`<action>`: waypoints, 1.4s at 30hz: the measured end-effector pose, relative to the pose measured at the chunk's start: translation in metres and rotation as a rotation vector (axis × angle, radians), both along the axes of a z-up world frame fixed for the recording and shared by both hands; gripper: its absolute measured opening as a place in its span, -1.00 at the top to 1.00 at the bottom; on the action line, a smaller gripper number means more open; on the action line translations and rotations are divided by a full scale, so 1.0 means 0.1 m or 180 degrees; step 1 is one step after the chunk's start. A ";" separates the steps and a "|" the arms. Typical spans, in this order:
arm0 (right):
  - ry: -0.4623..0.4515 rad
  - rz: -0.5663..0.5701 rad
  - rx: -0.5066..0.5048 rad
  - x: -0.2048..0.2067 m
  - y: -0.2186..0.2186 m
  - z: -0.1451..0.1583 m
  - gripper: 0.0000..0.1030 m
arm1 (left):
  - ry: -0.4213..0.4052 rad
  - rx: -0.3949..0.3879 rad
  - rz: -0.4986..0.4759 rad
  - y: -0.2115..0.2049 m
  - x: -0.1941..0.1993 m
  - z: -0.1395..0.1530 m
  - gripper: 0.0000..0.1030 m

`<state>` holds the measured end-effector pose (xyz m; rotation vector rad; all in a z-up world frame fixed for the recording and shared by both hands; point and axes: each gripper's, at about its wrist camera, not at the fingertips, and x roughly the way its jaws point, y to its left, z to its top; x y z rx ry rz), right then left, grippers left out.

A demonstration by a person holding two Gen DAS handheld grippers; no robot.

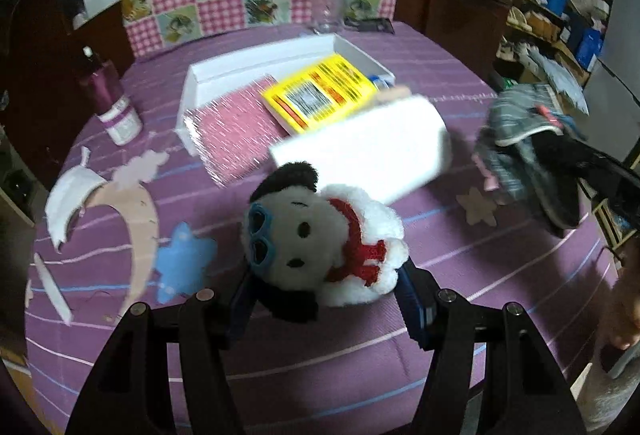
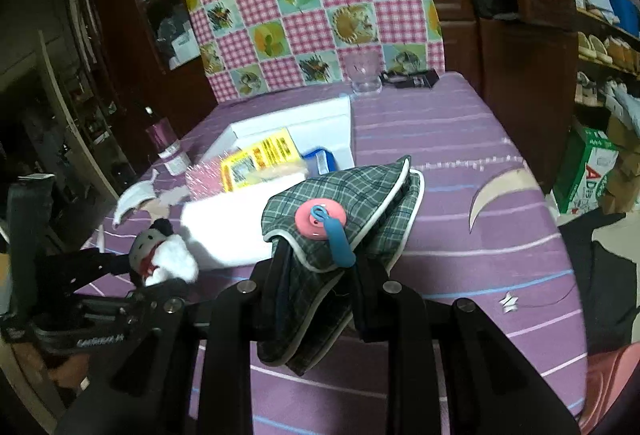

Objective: Organize soft objects
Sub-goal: 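Carry the plush dog and plaid pouch over the open white box with both tools, then release the plush dog into the box with the left tool while the right tool lowers the pouch in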

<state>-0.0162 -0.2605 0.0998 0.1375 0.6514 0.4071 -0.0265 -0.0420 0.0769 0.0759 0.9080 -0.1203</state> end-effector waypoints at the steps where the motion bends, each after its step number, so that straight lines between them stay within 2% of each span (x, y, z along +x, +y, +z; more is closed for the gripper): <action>1: -0.0033 0.0029 0.0008 0.00 0.00 0.08 0.47 | -0.0026 -0.0008 0.0022 0.04 0.01 0.07 -0.20; 5: -0.0234 0.0215 0.0046 0.09 0.05 0.47 0.47 | -0.0150 -0.0084 0.0068 0.18 0.16 0.36 -0.20; 8: -0.0284 0.0227 0.0106 0.32 0.16 0.69 0.47 | -0.0282 -0.0125 0.0148 0.27 0.33 0.58 -0.20; 13: -0.0172 0.0320 0.0315 0.81 0.37 0.84 0.47 | -0.0337 -0.0171 0.0286 0.41 0.66 0.73 -0.20; 18: -0.0067 0.0336 0.0509 1.33 0.62 0.84 0.47 | -0.0388 -0.0335 0.0382 0.55 1.05 0.69 -0.20; 23: 0.0058 0.0397 0.0680 1.88 0.86 0.72 0.47 | -0.0441 -0.0259 0.0582 0.65 1.53 0.59 -0.20; 28: 0.0209 0.0338 0.0660 2.36 1.04 0.47 0.47 | -0.0431 -0.0268 0.0850 0.82 1.97 0.39 -0.20; 33: 0.0464 0.0240 0.0242 2.61 1.06 0.11 0.47 | -0.0277 -0.0333 0.0992 1.03 2.21 0.09 -0.20; 35: 0.0642 0.0194 0.0040 2.69 1.06 -0.01 0.47 | -0.0089 -0.0358 0.1038 1.09 2.29 -0.06 -0.20; 39: 0.0758 0.0222 -0.0273 2.76 1.07 -0.22 0.47 | 0.0204 -0.0496 0.0893 1.11 2.37 -0.28 -0.20; 42: 0.1005 0.0274 -0.0380 2.82 1.07 -0.36 0.47 | 0.0328 -0.0357 0.0848 1.03 2.40 -0.39 -0.20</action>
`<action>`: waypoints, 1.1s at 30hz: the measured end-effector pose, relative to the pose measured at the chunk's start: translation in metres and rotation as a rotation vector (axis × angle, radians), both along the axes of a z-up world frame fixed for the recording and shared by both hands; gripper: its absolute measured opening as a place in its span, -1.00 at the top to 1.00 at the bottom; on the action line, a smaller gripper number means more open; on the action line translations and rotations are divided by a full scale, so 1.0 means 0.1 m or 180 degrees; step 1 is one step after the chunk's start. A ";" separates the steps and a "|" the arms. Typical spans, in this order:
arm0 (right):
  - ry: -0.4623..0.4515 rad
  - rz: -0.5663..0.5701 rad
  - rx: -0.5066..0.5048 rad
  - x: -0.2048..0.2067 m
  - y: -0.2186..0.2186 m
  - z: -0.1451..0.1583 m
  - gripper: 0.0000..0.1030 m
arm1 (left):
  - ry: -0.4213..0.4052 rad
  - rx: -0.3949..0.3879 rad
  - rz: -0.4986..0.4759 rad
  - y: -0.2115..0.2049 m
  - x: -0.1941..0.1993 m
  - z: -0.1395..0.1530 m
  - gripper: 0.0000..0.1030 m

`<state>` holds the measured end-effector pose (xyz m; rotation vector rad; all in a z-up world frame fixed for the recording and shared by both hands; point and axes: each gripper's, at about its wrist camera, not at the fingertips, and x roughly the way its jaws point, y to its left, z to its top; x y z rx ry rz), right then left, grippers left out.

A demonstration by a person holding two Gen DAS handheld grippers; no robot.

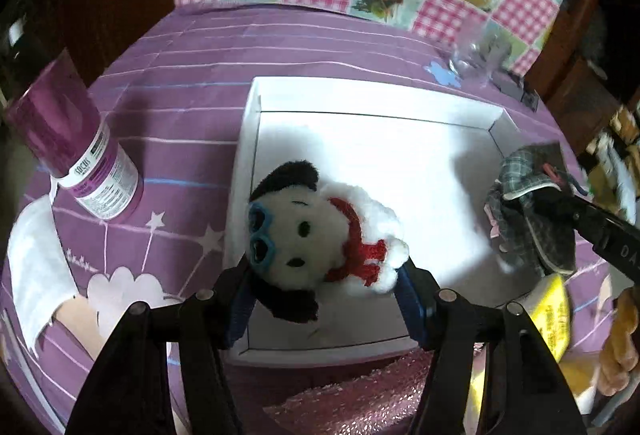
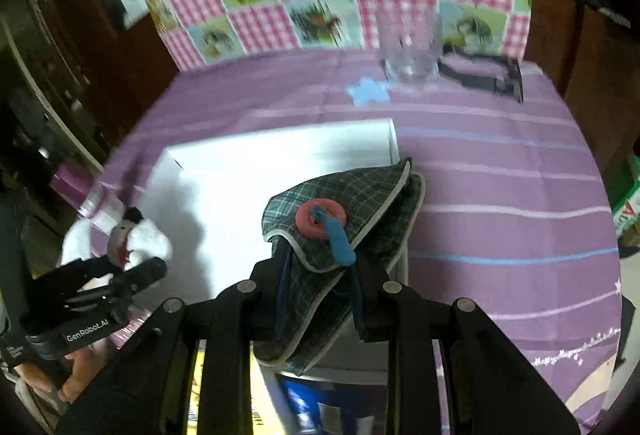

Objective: Organize soft objects
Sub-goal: 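Release the plush dog into the box with the left tool while the right tool lowers the pouch in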

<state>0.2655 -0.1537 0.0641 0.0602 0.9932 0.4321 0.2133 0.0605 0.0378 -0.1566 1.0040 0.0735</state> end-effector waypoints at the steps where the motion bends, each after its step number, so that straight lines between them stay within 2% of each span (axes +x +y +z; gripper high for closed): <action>1: 0.0093 0.0044 -0.0044 0.01 0.02 -0.03 0.47 | 0.0063 0.0030 -0.0046 -0.04 0.00 -0.03 -0.20; 3: 0.0264 0.0103 -0.0170 0.01 0.04 -0.10 0.47 | 0.0216 -0.0022 -0.0086 -0.07 0.01 -0.11 -0.20; 4: 0.0259 0.0117 -0.0164 0.01 0.03 -0.09 0.47 | 0.0264 -0.0078 -0.0109 -0.07 0.02 -0.16 -0.20; 7: 0.0328 0.0123 -0.0176 -0.01 0.00 -0.06 0.47 | 0.0250 0.0048 -0.0119 -0.12 -0.01 -0.17 -0.20; 10: 0.0391 0.0121 -0.0154 -0.03 -0.03 -0.01 0.47 | 0.0205 -0.0010 -0.0110 -0.12 -0.03 -0.17 -0.28; 13: 0.0431 0.0117 0.0034 -0.06 -0.07 0.09 0.46 | 0.0112 -0.0052 -0.0099 -0.12 -0.05 -0.13 -0.40; 15: 0.0350 0.0095 0.0175 -0.10 -0.10 0.21 0.36 | 0.0031 -0.0048 -0.0089 -0.13 -0.05 -0.07 -0.45; 18: 0.0089 0.0024 0.0293 -0.18 -0.16 0.40 -0.09 | -0.0149 -0.0087 -0.0095 -0.13 -0.11 0.06 -0.54; 19: -0.0003 0.0004 0.0319 -0.21 -0.17 0.46 -0.17 | -0.0231 -0.0090 -0.0101 -0.14 -0.14 0.12 -0.54; 21: -0.0142 0.0011 0.0346 -0.27 -0.15 0.55 -0.20 | -0.0384 -0.0046 -0.0119 -0.17 -0.21 0.24 -0.54; 28: -0.0175 0.0066 0.0425 -0.36 -0.02 0.66 -0.21 | -0.0819 0.0209 0.0097 -0.20 -0.49 0.56 -0.54; 33: -0.0334 -0.0090 0.0376 -0.55 0.03 0.74 -0.21 | -0.0882 0.0179 0.0093 -0.14 -0.74 0.62 -0.54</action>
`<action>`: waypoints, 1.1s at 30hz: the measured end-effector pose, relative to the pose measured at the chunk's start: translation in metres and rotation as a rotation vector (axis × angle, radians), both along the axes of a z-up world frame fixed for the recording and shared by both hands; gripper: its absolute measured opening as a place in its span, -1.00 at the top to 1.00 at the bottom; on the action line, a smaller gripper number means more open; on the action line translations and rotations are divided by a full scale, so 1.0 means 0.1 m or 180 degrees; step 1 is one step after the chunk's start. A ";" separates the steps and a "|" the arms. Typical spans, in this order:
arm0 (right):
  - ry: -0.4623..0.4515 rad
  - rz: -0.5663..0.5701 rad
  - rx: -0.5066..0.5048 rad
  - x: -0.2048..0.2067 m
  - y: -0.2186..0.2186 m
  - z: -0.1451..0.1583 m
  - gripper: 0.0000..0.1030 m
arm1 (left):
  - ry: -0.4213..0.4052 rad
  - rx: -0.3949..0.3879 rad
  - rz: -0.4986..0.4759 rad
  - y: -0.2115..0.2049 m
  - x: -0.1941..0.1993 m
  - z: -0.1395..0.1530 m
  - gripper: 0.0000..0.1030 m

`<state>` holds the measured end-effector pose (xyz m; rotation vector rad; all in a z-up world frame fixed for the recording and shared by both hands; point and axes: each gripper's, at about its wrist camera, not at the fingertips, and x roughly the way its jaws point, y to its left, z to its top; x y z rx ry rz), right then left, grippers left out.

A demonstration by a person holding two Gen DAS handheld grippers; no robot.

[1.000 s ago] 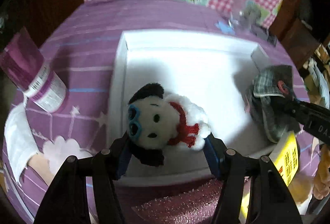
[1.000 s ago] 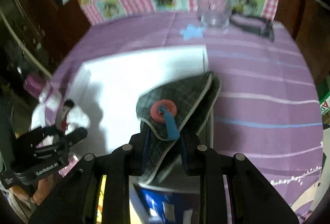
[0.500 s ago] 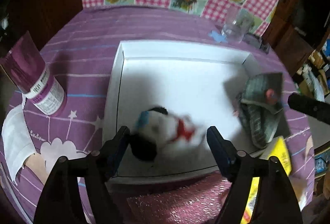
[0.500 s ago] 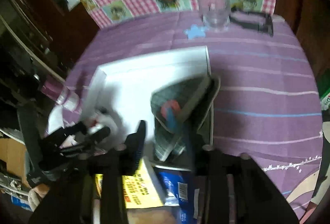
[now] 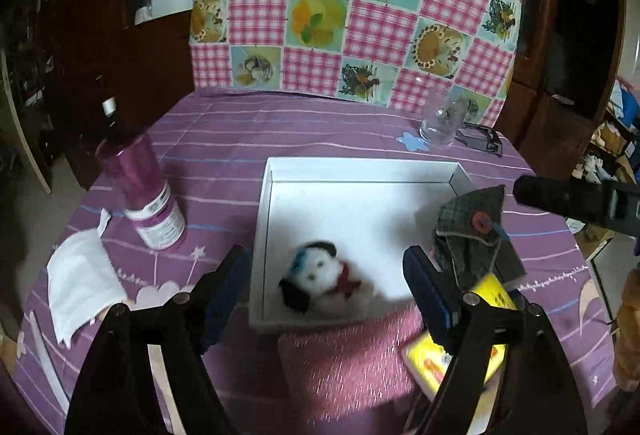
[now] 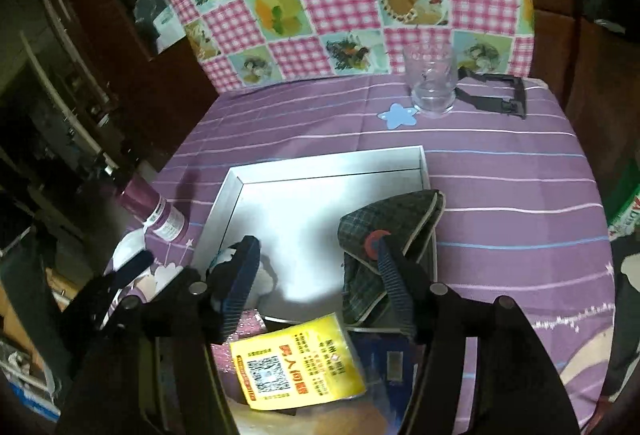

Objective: Organize soft objects
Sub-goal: 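Release the plush dog into the box with the left tool while the right tool lowers the pouch in, then grasp the pink sparkly sponge with the left tool while the right tool grasps the yellow card box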

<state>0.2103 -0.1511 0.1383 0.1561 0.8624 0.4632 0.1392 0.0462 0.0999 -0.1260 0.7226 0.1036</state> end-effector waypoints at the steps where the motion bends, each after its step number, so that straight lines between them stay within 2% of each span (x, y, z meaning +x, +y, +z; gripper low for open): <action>1: -0.0104 -0.0060 0.0010 -0.06 -0.01 0.03 -0.20 | -0.0018 -0.0025 0.0027 0.02 -0.05 0.00 -0.54; 3: -0.0368 -0.0231 -0.0063 -0.21 -0.04 0.11 -0.20 | -0.0052 -0.0037 0.0078 0.06 -0.14 -0.01 -0.54; 7: -0.0497 -0.0174 -0.0202 -0.45 -0.11 0.17 -0.20 | 0.0045 -0.0098 -0.0004 0.06 -0.30 -0.09 -0.53; 8: -0.0504 -0.0153 -0.0196 -0.50 -0.13 0.16 -0.20 | 0.0060 -0.0126 -0.0047 0.05 -0.34 -0.11 -0.41; 9: -0.0491 -0.0155 -0.0210 -0.56 -0.15 0.13 -0.20 | 0.0081 -0.0135 -0.0109 0.02 -0.39 -0.15 -0.19; 12: -0.0455 -0.0155 -0.0252 -0.73 -0.22 -0.01 -0.20 | 0.0111 -0.0072 -0.0238 -0.08 -0.49 -0.22 0.19; 14: -0.0427 -0.0101 -0.0281 -0.83 -0.24 -0.12 -0.21 | 0.0102 -0.0069 -0.0327 -0.16 -0.57 -0.25 0.39; 15: -0.0424 -0.0080 -0.0295 -0.87 -0.25 -0.16 -0.21 | 0.0098 -0.0090 -0.0377 -0.19 -0.62 -0.26 0.42; 20: -0.0423 0.0016 -0.0339 -1.11 -0.33 -0.35 -0.21 | 0.0000 -0.0105 -0.0438 -0.24 -0.81 -0.31 0.42; 24: -0.0397 -0.0007 -0.0068 -1.22 -0.47 -0.44 -0.21 | -0.0106 -0.0137 -0.0407 -0.23 -0.91 -0.39 0.41; 27: -0.0337 0.0044 0.0062 -1.22 -0.52 -0.48 -0.21 | -0.0086 -0.0216 -0.0408 -0.20 -0.91 -0.40 0.24; 33: -0.0200 0.0069 -0.0029 -1.21 -0.45 -0.57 -0.21 | -0.0101 -0.0174 -0.0314 -0.18 -0.96 -0.38 0.23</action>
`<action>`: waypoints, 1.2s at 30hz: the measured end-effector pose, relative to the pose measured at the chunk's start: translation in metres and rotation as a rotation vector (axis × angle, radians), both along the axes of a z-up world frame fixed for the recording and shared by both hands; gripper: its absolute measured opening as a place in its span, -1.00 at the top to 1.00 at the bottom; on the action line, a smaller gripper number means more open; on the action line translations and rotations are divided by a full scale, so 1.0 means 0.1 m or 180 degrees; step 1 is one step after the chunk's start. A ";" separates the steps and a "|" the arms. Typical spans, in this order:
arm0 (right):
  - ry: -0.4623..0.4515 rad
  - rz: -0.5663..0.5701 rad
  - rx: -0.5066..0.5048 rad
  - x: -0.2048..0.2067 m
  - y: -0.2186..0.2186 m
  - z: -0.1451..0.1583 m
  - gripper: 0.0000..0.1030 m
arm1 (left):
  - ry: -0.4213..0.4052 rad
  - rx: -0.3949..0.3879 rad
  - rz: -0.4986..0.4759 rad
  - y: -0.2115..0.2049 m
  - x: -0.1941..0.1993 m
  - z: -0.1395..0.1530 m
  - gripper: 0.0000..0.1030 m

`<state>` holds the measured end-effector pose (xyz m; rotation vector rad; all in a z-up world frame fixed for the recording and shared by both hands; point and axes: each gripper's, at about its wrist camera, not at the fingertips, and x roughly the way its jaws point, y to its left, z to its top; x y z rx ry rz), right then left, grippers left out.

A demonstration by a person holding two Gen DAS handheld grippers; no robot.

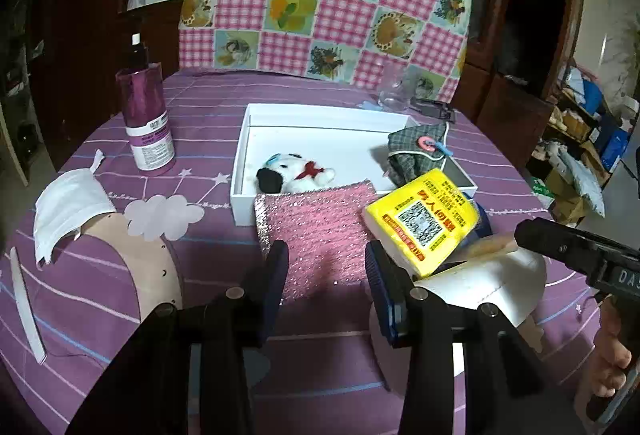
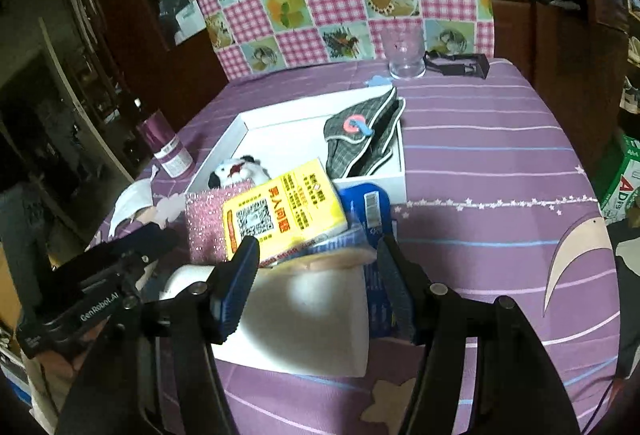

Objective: Organize soft objects
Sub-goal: 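Grasp the pink sparkly sponge with the left tool while the right tool grasps the yellow card box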

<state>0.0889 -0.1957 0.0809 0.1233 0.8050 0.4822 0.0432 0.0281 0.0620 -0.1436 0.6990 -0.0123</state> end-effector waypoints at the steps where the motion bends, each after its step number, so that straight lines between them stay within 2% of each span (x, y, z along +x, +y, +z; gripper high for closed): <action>1: 0.0012 0.0015 -0.0027 -0.01 0.02 -0.01 -0.21 | 0.0030 0.0032 0.0021 0.00 0.01 -0.01 0.23; 4: -0.0017 0.0052 -0.0096 -0.06 0.07 0.00 -0.21 | 0.0077 0.0097 0.0061 -0.02 0.01 -0.04 0.23; 10: -0.0069 0.0129 -0.0132 -0.16 0.09 0.01 -0.21 | 0.0108 0.0067 -0.0017 -0.06 -0.01 -0.05 0.23; 16: 0.0028 0.0099 -0.0020 -0.14 0.02 0.00 -0.21 | 0.0208 0.0179 0.0011 -0.10 0.01 -0.10 0.23; 28: 0.0087 0.0092 0.0124 -0.13 -0.05 0.00 -0.21 | 0.0325 0.0173 -0.0013 -0.11 0.04 -0.15 0.23; 36: 0.0195 0.0130 0.0355 -0.12 -0.12 0.00 -0.22 | 0.0369 0.0141 -0.0032 -0.13 0.04 -0.16 0.23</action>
